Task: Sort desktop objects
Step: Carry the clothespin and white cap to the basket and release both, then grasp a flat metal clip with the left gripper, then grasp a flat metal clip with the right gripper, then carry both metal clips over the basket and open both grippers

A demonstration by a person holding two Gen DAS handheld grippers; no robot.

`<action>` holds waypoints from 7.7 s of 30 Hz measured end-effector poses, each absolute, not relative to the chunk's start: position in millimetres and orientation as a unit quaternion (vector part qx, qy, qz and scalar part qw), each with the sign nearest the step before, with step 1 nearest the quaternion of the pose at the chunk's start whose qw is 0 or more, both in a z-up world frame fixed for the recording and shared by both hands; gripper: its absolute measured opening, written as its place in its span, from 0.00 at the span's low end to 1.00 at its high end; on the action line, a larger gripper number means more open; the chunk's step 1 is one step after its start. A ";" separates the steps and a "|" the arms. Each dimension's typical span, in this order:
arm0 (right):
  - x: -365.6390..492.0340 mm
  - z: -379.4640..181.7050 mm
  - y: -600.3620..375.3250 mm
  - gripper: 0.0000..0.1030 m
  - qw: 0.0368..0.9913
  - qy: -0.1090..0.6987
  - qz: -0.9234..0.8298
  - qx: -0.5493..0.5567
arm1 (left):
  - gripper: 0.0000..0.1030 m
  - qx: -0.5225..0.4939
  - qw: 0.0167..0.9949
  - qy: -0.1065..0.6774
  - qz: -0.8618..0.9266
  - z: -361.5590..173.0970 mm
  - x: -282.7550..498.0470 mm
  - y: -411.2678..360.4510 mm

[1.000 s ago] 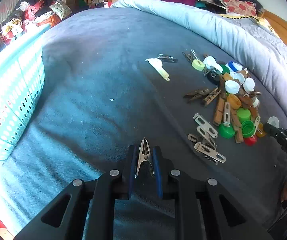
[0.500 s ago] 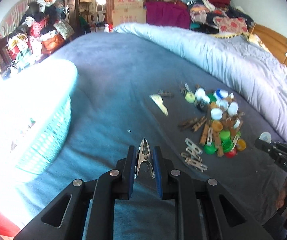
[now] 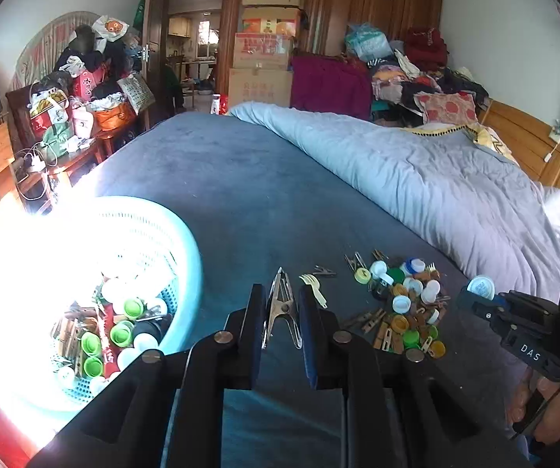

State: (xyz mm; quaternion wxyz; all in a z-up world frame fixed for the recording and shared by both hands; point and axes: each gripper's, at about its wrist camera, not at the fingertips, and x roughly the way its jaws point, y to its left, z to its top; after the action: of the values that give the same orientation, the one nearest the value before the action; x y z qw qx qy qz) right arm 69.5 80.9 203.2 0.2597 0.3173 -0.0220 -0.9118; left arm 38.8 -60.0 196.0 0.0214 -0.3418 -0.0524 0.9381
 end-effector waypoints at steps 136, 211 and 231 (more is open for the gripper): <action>52.1 82.8 59.6 0.41 0.313 -0.026 -0.855 0.412 | 0.12 -0.491 0.054 -0.024 0.869 29.5 33.9 -5.8; 172.6 156.6 88.7 0.14 0.257 -0.074 -0.867 0.421 | 0.12 -0.400 0.047 -0.029 0.915 131.1 109.3 -45.5; 140.4 180.9 96.6 0.14 0.262 -0.086 -0.877 0.395 | 0.12 -0.392 0.012 -0.049 0.918 163.5 86.9 -92.1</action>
State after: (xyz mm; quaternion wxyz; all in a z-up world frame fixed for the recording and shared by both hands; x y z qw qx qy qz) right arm 140.4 96.6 180.9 0.2618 0.3946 -0.0859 -0.8766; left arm 86.9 -92.1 163.5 0.0119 -0.3924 -0.0493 0.9184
